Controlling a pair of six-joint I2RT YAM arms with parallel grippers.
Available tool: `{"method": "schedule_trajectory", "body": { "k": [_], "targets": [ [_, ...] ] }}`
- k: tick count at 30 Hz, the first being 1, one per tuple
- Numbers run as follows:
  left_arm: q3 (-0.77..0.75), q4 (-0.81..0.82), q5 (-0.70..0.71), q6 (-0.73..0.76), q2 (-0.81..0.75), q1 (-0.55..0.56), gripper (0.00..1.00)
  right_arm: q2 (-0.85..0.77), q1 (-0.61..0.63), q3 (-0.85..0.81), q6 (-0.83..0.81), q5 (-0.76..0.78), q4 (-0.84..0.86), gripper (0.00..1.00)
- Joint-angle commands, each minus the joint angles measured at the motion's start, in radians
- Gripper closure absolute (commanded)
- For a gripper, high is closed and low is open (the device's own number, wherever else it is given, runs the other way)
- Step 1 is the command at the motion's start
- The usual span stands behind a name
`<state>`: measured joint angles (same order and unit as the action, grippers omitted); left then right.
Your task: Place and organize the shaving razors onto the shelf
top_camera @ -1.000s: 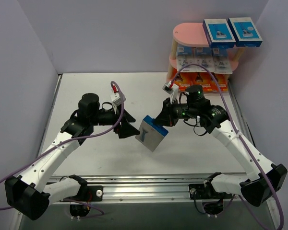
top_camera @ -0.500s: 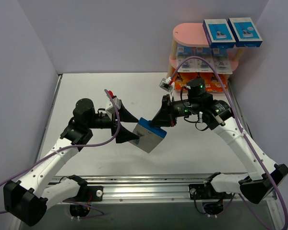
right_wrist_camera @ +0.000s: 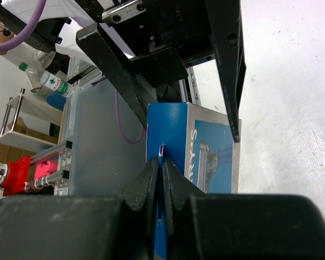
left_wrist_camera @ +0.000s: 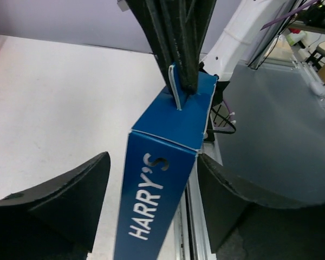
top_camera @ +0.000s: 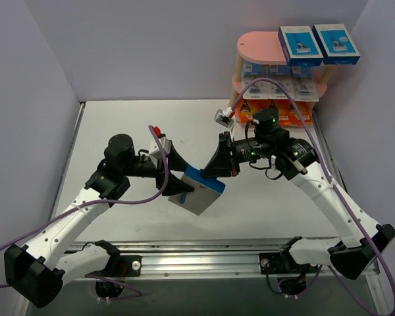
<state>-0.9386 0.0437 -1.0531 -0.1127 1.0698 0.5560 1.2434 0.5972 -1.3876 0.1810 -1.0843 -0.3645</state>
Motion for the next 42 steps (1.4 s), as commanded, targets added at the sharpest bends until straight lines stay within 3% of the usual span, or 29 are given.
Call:
{"method": "schedule_trajectory", "body": {
  "k": [1, 3, 6, 8, 9, 10, 12, 14, 16, 17, 20, 24, 29, 32, 35, 36, 39, 42],
  "targets": [
    [-0.02, 0.053, -0.035, -0.002, -0.014, 0.013, 0.32, -0.027, 0.006, -0.024, 0.04, 0.001, 0.079, 1.0],
    [-0.014, 0.051, 0.013, -0.019, -0.022, 0.015, 0.53, -0.027, 0.006, -0.016, 0.075, 0.038, 0.125, 1.0],
    [-0.026, -0.017, 0.083, -0.001, -0.03, 0.016, 0.7, -0.032, 0.004, -0.002, 0.124, 0.086, 0.183, 0.97],
    [-0.051, -0.106, 0.177, 0.027, -0.039, 0.016, 0.79, -0.032, 0.004, -0.002, 0.132, 0.106, 0.191, 0.8],
    [-0.061, -0.138, 0.209, 0.036, -0.039, 0.016, 0.89, -0.033, 0.003, -0.004, 0.13, 0.131, 0.193, 0.79],
    [-0.074, -0.168, 0.243, 0.063, -0.039, 0.015, 0.91, -0.038, -0.002, -0.011, 0.127, 0.144, 0.179, 0.66],
    [-0.1, -0.235, 0.283, 0.079, -0.044, 0.015, 0.97, -0.042, -0.01, -0.022, 0.117, 0.187, 0.165, 0.59],
    [-0.106, -0.263, 0.361, 0.093, -0.067, 0.012, 0.98, -0.053, -0.019, -0.028, 0.118, 0.221, 0.151, 0.46],
    [-0.079, -0.251, 0.442, 0.097, -0.126, 0.013, 0.98, -0.073, -0.027, -0.025, 0.144, 0.282, 0.153, 0.41],
    [-0.057, -0.211, 0.538, 0.111, -0.157, 0.013, 0.98, -0.081, -0.039, -0.022, 0.162, 0.317, 0.151, 0.35],
    [0.03, -0.133, 0.698, 0.208, -0.272, 0.015, 0.98, -0.09, -0.056, -0.019, 0.239, 0.446, 0.112, 0.31],
    [0.057, -0.131, 0.786, 0.336, -0.333, 0.016, 0.98, -0.104, -0.06, -0.001, 0.383, 0.532, 0.117, 0.26],
    [0.055, -0.123, 0.87, 0.499, -0.335, 0.042, 0.98, -0.119, -0.056, 0.081, 0.546, 0.564, 0.179, 0.13],
    [0.038, -0.126, 0.971, 0.62, -0.312, 0.105, 0.98, -0.128, -0.051, 0.091, 0.624, 0.569, 0.214, 0.08],
    [0.012, -0.13, 1.117, 0.752, -0.252, 0.246, 0.98, -0.145, -0.05, 0.091, 0.73, 0.598, 0.251, 0.03],
    [0.012, -0.099, 1.221, 0.825, -0.24, 0.281, 0.98, -0.148, -0.048, 0.099, 0.754, 0.598, 0.28, 0.02],
    [0.026, -0.006, 1.359, 0.95, -0.182, 0.416, 0.98, -0.153, -0.045, 0.13, 0.834, 0.598, 0.324, 0.02],
    [0.03, 0.102, 1.514, 1.061, -0.124, 0.473, 0.98, -0.163, -0.042, 0.166, 0.876, 0.615, 0.341, 0.02]
  ]
}}
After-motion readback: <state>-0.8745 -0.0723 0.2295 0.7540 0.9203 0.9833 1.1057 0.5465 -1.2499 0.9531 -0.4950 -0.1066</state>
